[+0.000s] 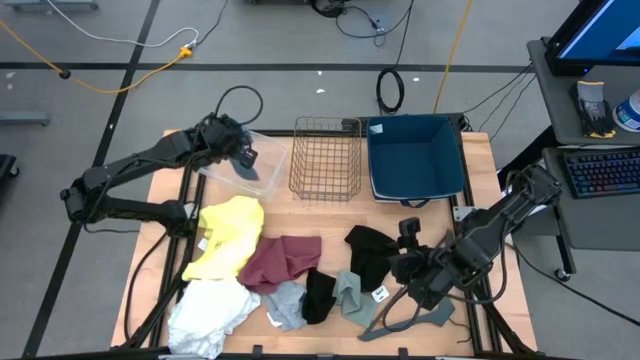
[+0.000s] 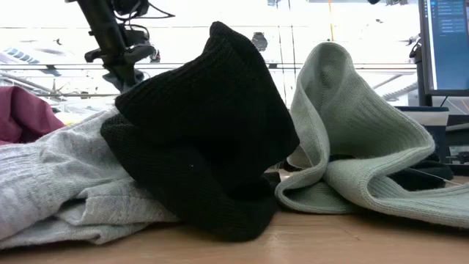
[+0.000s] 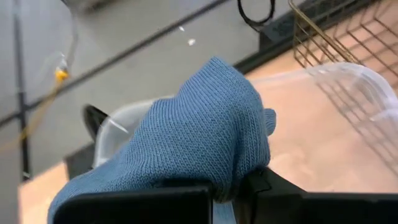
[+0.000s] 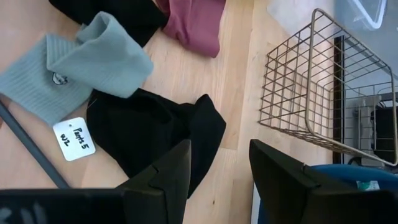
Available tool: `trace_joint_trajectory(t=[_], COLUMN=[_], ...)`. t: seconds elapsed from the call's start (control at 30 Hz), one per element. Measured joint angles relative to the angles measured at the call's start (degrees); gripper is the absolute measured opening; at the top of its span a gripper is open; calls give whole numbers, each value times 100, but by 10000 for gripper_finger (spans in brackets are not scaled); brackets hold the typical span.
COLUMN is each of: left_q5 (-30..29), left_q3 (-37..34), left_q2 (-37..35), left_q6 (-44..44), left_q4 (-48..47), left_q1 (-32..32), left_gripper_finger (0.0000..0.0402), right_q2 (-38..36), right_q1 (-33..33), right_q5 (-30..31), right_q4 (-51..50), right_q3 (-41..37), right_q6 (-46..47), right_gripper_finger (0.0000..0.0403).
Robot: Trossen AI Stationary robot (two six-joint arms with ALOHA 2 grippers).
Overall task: Pick & Place Cloths
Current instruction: Put the blue sock into the transparent bin
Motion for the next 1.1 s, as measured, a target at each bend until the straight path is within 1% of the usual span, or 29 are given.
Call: trace_joint_trajectory(t=[0.1, 0.23, 0.43, 0.57, 0.67, 0.73, 0.93, 1.1], left_q5=[361, 677, 1062, 1106, 1307, 1449, 1528, 1690], left_q3=[0, 0, 0, 0, 0, 0, 0, 0], left_q2=[0, 71, 545, 957, 1193, 1306, 1462, 1462], left_q6=[-213, -550, -780, -849, -837, -797, -794, -758], left_q4=[-156, -317, -390, -426, -464, -473, -506, -502], left_q1=[89, 207, 329, 332, 332, 332, 381, 469], left_gripper_finger=[11, 11, 11, 11, 11, 11, 12, 50], right_q2=[0, 0, 2, 2, 2, 2, 4, 4], right_q1=[-1, -2, -1, -1, 0, 0, 0, -2], right_q5=[4, 6, 6, 6, 6, 7, 6, 6], right_q4=[47, 53, 53, 53, 53, 53, 62, 92], right_q3=[-38, -39, -39, -39, -39, -39, -39, -39], right_q6=[1, 55, 205, 276, 276, 278, 278, 278], right_gripper_finger=[155, 155, 155, 155, 155, 155, 155, 155])
